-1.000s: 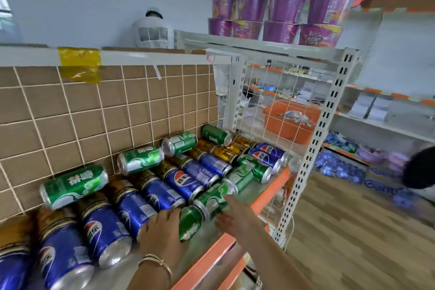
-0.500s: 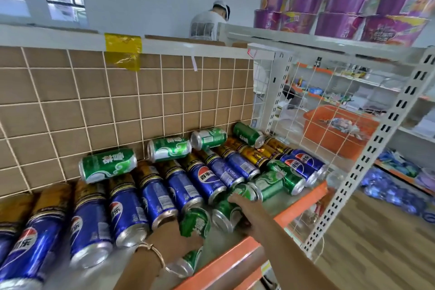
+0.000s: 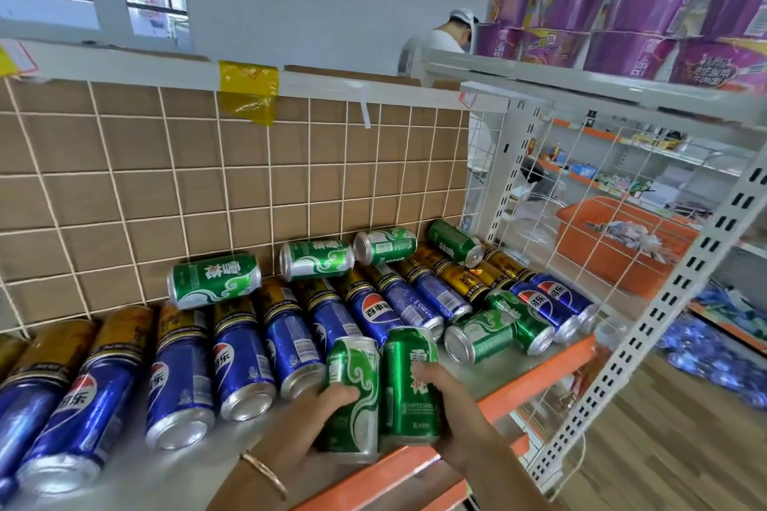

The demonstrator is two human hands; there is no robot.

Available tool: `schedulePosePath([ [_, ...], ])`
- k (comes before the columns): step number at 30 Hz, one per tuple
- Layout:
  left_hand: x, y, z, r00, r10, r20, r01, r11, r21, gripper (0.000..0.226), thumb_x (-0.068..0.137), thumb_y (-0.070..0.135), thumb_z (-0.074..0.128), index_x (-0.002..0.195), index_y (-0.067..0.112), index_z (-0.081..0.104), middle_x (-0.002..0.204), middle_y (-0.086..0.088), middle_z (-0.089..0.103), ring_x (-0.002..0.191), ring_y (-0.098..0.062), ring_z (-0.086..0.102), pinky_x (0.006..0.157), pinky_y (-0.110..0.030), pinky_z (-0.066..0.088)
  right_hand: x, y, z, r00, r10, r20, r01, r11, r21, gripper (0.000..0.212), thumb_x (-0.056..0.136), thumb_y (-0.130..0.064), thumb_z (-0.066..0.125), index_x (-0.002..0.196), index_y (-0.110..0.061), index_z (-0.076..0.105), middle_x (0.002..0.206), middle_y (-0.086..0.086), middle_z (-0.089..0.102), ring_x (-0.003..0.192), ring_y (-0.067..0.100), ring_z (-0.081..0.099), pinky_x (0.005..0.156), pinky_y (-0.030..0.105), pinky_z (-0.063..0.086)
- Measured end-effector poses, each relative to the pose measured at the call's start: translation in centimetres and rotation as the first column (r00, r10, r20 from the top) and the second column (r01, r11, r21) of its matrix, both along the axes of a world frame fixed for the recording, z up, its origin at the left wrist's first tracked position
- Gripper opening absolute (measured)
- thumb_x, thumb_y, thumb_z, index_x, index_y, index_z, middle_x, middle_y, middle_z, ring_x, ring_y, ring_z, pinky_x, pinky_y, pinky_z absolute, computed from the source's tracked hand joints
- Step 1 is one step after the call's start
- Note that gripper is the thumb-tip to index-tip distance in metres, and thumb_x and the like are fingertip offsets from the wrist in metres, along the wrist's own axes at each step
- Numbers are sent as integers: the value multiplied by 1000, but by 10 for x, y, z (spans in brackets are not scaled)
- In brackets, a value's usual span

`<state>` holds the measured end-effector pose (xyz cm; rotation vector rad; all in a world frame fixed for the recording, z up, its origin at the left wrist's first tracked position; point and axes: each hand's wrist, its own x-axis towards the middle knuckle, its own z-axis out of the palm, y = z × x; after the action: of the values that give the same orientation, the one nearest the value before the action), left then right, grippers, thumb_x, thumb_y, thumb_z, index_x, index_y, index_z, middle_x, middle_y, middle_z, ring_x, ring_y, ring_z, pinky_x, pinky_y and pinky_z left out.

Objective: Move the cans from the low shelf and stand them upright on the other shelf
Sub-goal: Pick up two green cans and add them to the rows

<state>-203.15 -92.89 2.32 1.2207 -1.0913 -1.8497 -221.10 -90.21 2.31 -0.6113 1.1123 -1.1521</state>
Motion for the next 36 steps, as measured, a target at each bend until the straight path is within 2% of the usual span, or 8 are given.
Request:
schedulePosePath([
  [3, 13, 6, 13, 997, 38, -70, -41, 998, -37, 41, 68, 19, 77, 104, 8, 62, 87, -12, 74, 82, -28, 70, 71, -34, 54, 16, -4, 14, 999, 44, 19, -43, 998, -55, 49, 61, -16, 76, 107, -6, 60, 82, 16, 72, 71, 32, 69, 59, 40, 56],
  [7, 39, 14, 21, 979, 172, -113, -180, 982, -62, 44, 67, 19, 75, 107, 11, 59, 88, -8, 74, 81, -23, 71, 65, -30, 55, 45, -18, 28, 986, 141, -85, -151, 981, -123, 82, 42, -36, 82, 117, -12, 58, 97, 16, 73, 82, 32, 72, 60, 40, 57],
  [12, 90, 31, 23, 940, 300, -160, -315, 946, -76, 58, 58, 14, 84, 110, 11, 59, 97, -10, 74, 88, -27, 71, 71, -34, 58, 101, -23, 28, 957, 237, -165, -255, 962, -97, 107, 35, -41, 91, 131, -19, 49, 114, 13, 69, 100, 33, 68, 85, 54, 55],
  [17, 164, 66, 25, 907, 378, -186, -401, 910, -107, 52, 60, 15, 78, 109, 12, 60, 98, -11, 74, 89, -28, 71, 69, -33, 56, 180, -10, 29, 911, 402, -87, -410, 906, -104, 75, 53, -30, 82, 122, -16, 56, 106, 14, 72, 95, 34, 70, 76, 48, 57],
  [22, 251, 112, 25, 843, 515, -156, -537, 828, -164, 70, 44, 26, 82, 109, 16, 60, 100, -10, 74, 93, -29, 70, 81, -39, 54, 275, 17, 33, 850, 526, -35, -527, 844, -99, 80, 48, -35, 81, 122, -12, 60, 110, 22, 69, 99, 40, 67, 81, 53, 56],
  [26, 316, 159, 21, 759, 614, -218, -641, 763, -84, 21, 63, 15, 68, 83, 10, 68, 82, -13, 73, 66, -25, 69, 62, -30, 56, 343, 49, 35, 773, 634, -26, -633, 769, -90, 60, 58, -27, 80, 113, -9, 63, 94, 18, 74, 80, 33, 72, 66, 45, 59],
  [29, 369, 197, 14, 719, 636, -279, -663, 748, -3, 29, 54, 18, 65, 80, 7, 71, 83, -18, 69, 66, -28, 65, 66, -35, 55, 397, 73, 33, 737, 676, -17, -675, 733, -90, 78, 38, -33, 80, 109, -5, 63, 85, 19, 73, 70, 33, 71, 58, 42, 59],
  [36, 458, 289, 16, 629, 731, -263, -765, 642, -45, 49, 56, 8, 73, 103, -2, 66, 102, -23, 69, 81, -29, 69, 73, -37, 58, 511, 139, 20, 600, 793, 100, -790, 608, -79, 89, 47, -34, 89, 125, -4, 57, 120, 31, 60, 103, 47, 62, 89, 64, 48],
])
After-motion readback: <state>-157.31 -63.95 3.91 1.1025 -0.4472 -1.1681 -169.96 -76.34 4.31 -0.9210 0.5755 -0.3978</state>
